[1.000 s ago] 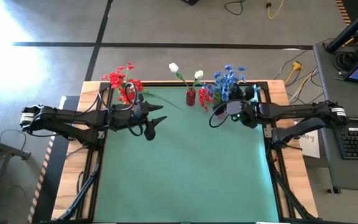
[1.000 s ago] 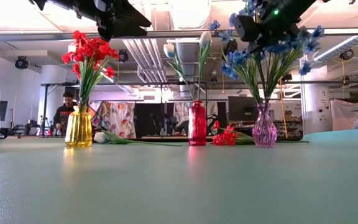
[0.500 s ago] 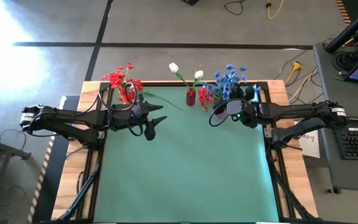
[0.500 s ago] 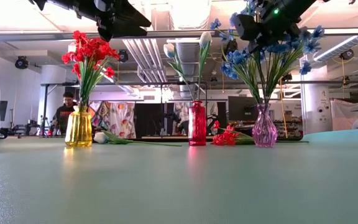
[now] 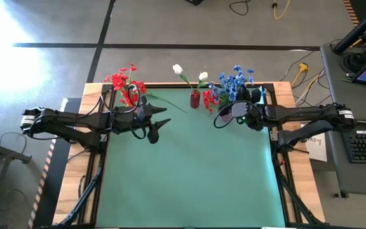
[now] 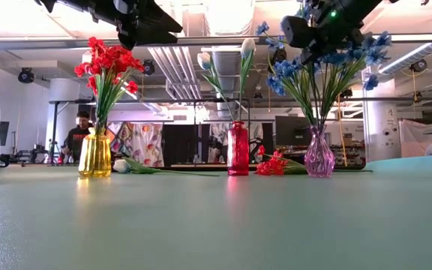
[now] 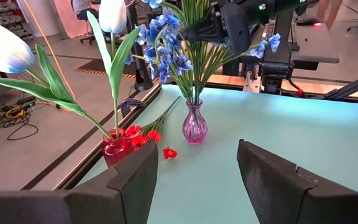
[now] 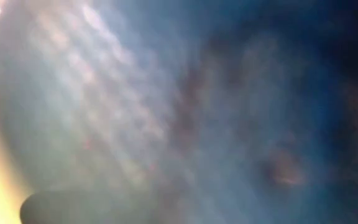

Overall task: Sort flowers into vase by color
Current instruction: Put the blue flower into the violet vase

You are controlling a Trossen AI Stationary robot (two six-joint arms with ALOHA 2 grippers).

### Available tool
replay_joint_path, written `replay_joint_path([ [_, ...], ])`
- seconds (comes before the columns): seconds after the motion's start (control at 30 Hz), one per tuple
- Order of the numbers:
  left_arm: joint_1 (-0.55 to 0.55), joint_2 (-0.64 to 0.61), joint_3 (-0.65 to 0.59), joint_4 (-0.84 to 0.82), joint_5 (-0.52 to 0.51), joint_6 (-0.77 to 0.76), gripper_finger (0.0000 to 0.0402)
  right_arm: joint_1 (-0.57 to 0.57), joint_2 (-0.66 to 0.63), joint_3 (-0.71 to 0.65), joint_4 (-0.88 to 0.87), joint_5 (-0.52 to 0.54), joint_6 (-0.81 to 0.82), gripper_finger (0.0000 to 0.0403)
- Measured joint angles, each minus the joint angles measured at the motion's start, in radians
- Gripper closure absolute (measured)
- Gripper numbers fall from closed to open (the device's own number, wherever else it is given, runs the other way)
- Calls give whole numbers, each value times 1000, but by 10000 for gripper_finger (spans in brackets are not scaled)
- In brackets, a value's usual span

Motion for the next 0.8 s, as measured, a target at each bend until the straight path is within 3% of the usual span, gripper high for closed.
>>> replay_joint_path([
  [0.2,0,0,0,0,0,-3,194,0,0,0,-32,0,0,374],
  [0.57,0,-15,0,-3,0,-5,194,0,-8,0,-42,0,21,245],
  [0.8,0,-44,-1,-43,0,-13,194,1,-22,50,-79,-32,21,191],
])
